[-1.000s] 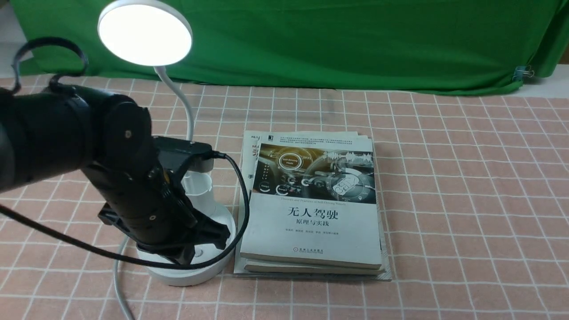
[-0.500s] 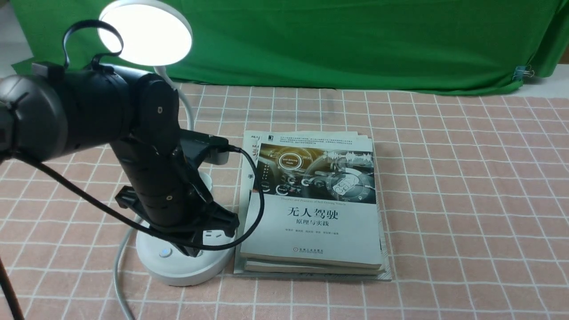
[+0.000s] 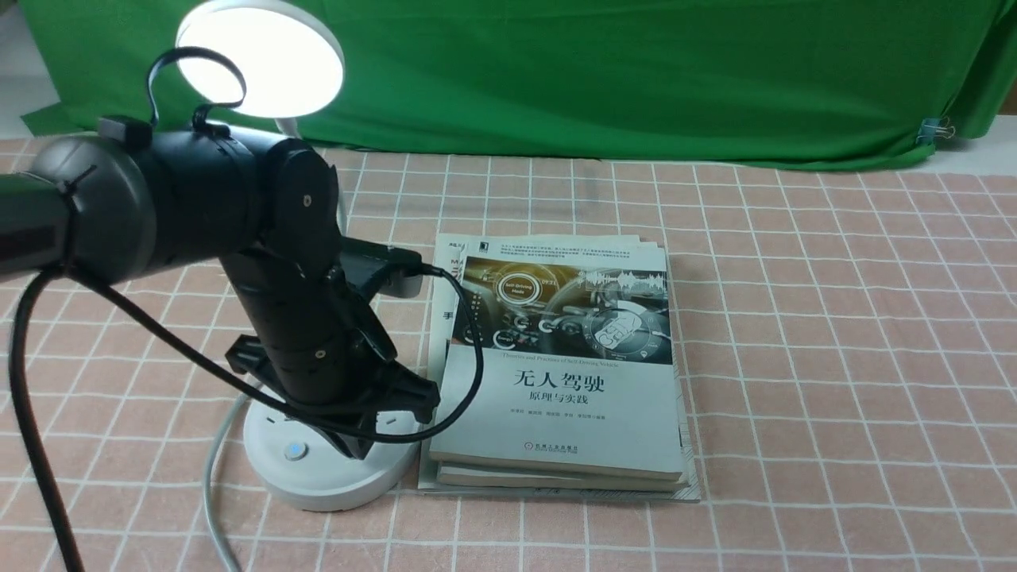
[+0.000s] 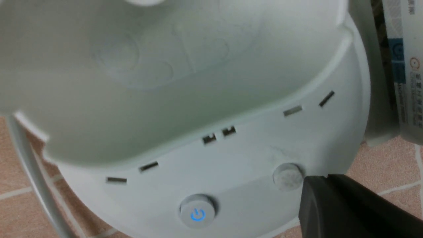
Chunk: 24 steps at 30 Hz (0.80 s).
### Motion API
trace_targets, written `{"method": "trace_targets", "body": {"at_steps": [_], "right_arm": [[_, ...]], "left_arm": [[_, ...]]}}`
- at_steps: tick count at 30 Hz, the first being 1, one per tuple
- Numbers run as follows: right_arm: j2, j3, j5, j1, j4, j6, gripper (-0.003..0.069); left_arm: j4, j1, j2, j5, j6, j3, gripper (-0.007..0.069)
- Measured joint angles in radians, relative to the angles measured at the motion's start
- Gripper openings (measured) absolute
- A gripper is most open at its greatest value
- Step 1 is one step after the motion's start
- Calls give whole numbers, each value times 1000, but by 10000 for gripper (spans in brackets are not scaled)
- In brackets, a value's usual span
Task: Turn off the table lamp on the pink coffee tablecloth by hand.
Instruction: 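Press the power button on the round power strip under the lamp with the left gripper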
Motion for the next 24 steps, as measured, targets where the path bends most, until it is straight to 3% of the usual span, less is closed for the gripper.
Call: {"method": "trace_targets", "body": {"at_steps": [24], "right_arm": [[0,0,0,0,0,0,242]], "left_arm": [[1,0,-43,-6,-4,-8,-3]]}}
